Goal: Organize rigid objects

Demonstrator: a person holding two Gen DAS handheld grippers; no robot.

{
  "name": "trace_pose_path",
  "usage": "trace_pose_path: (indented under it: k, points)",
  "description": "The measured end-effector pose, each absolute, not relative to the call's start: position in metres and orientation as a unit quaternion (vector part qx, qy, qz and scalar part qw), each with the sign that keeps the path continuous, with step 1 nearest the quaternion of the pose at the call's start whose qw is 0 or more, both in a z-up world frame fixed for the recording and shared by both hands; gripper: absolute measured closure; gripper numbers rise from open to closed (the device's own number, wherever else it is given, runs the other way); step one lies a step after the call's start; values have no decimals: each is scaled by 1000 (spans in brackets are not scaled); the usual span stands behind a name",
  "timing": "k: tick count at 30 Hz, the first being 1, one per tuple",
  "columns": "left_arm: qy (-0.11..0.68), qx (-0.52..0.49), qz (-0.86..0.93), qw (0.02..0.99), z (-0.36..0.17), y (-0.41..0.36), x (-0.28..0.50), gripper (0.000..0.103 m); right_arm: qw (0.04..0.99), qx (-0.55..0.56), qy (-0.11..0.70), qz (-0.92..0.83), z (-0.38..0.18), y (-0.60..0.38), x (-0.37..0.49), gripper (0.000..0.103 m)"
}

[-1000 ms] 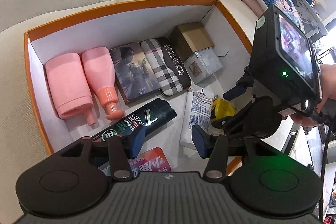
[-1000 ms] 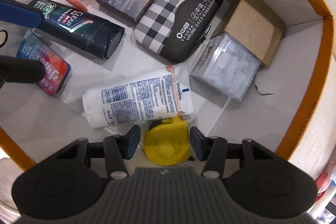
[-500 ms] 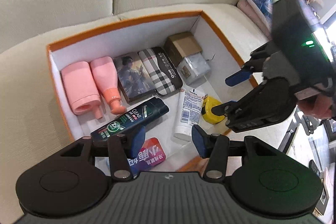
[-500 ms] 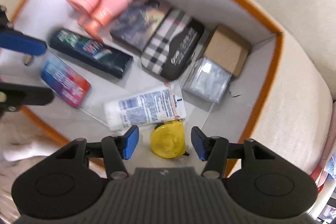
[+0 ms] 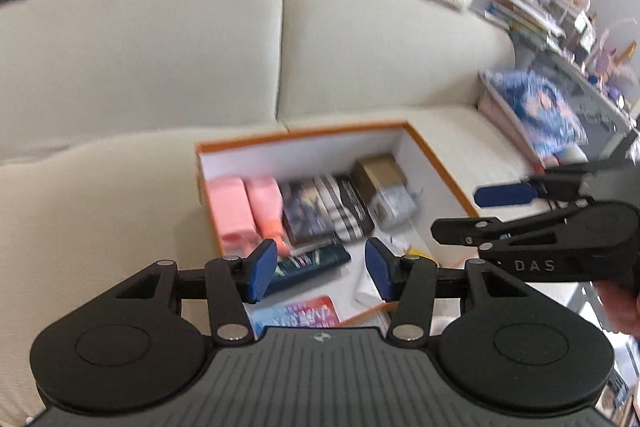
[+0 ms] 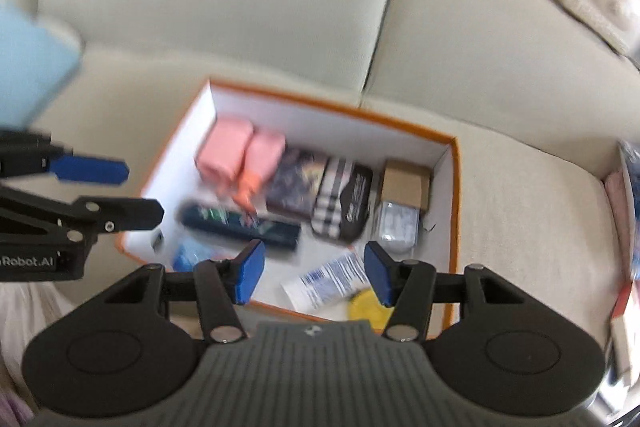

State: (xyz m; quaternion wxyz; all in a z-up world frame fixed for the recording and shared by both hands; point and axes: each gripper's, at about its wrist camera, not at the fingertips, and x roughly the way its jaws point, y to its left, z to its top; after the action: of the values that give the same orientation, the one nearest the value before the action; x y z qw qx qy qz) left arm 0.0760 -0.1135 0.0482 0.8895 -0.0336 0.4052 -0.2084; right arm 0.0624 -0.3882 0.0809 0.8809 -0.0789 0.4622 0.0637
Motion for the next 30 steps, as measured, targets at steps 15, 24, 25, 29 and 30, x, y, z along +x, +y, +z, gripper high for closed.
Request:
trace_pose_path:
  k: [15, 24, 25, 29, 30]
  points:
    - [250, -8, -107, 962, 32, -76, 16, 8, 971, 24, 228, -63, 77, -355, -37, 25]
    - [264, -9, -89, 960, -3, -72, 6, 2, 964, 26, 248, -96, 22, -329, -55, 16]
    - [266, -4, -91, 960, -4, -73, 5, 1, 963, 33, 249, -99, 22, -331, -55, 15]
    - [268, -5, -94, 959, -5, -75, 4, 0, 960, 46, 251, -116, 17, -337, -55, 14]
    - [267, -7, -95, 959, -5, -74, 3, 0, 958, 46, 254, -122, 15, -338, -54, 14]
